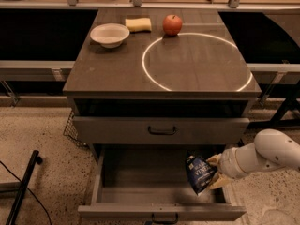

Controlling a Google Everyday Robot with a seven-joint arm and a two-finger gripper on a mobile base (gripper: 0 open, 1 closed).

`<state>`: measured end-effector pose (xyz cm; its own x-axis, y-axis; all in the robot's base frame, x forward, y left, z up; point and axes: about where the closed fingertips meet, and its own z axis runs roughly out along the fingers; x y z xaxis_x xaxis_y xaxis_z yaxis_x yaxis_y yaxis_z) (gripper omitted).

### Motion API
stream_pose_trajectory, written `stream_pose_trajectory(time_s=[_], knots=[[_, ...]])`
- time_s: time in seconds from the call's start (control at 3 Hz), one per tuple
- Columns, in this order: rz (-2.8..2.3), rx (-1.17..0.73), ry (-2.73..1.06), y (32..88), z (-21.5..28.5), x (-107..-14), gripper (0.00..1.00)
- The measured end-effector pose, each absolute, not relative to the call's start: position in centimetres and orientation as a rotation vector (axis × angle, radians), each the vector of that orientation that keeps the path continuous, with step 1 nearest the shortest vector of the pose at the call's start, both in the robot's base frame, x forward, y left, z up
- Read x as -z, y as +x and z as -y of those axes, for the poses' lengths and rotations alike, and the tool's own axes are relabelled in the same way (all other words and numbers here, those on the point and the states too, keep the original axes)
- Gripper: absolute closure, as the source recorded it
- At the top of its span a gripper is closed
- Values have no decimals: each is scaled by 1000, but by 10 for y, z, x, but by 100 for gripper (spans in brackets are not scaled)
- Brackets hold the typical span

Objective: Place blue chip bag into middle drawer

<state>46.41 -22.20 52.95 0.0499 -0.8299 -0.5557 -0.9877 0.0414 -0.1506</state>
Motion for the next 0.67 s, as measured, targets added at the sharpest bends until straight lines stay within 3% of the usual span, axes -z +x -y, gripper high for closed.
stream_pose_trajectory(time_s=[0.33, 0.67], knots=[[-1866, -400, -1787, 468, 222, -526, 30], [-1886, -412, -1786, 469, 225, -529, 7]])
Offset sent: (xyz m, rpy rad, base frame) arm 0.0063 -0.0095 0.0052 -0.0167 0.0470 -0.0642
